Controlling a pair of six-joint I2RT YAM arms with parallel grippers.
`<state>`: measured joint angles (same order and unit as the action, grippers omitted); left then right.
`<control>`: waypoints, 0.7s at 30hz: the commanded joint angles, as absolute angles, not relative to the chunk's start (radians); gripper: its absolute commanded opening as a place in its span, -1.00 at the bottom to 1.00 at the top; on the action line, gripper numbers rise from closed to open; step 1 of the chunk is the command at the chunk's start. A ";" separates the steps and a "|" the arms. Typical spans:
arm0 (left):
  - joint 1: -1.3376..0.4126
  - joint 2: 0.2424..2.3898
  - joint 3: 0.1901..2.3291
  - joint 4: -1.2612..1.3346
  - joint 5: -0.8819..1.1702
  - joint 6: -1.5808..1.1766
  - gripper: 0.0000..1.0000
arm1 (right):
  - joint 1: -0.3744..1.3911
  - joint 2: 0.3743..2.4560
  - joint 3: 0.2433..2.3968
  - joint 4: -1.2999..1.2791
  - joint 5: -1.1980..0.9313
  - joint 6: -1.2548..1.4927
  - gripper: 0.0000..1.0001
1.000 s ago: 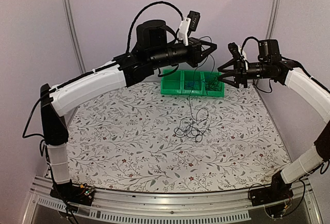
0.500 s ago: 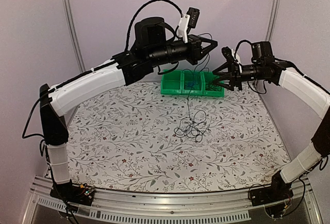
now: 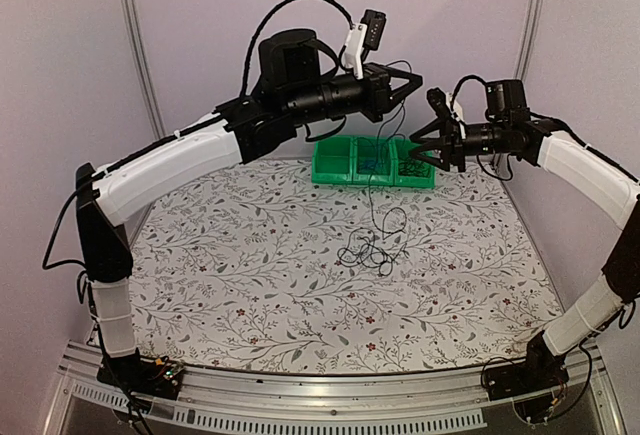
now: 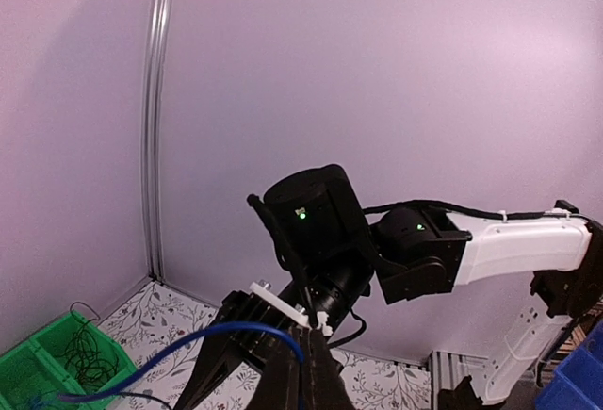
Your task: Untangle the cables
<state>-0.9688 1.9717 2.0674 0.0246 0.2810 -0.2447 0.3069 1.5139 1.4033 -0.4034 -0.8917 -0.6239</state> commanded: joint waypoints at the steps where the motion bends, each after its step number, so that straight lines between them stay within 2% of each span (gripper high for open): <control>1: -0.978 1.975 2.110 0.020 0.292 -0.250 -1.00 | 0.310 1.508 1.444 -0.479 -0.892 -0.665 -0.13; 4: -0.977 1.977 2.109 0.020 0.294 -0.250 -1.00 | 0.311 1.477 1.440 -0.507 -0.863 -0.721 -0.15; 9: -0.977 1.983 2.116 0.027 0.313 -0.250 -1.00 | 0.312 1.467 1.439 -0.468 -0.867 -0.717 0.05; 13: -0.978 1.987 2.126 0.019 0.323 -0.242 -1.00 | 0.321 1.501 1.462 -0.430 -0.890 -0.667 0.07; 15: -0.977 1.988 2.131 0.016 0.325 -0.240 -1.00 | 0.326 1.521 1.477 -0.430 -0.905 -0.661 0.01; 16: -0.977 1.990 2.133 0.014 0.326 -0.239 -1.00 | 0.328 1.531 1.481 -0.427 -0.911 -0.661 -0.05; 17: -0.978 1.991 2.135 0.014 0.327 -0.238 -1.00 | 0.329 1.535 1.484 -0.428 -0.914 -0.661 -0.19; 20: -0.977 1.996 2.142 0.009 0.325 -0.236 -1.00 | 0.328 1.545 1.488 -0.431 -0.923 -0.664 -0.73; 21: -0.978 1.998 2.145 0.006 0.323 -0.234 -1.00 | 0.329 1.545 1.485 -0.430 -0.924 -0.662 -0.97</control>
<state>-0.9691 1.9781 2.1128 0.0193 0.3107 -0.2436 0.3225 1.5249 1.4635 -0.4370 -0.8997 -0.6697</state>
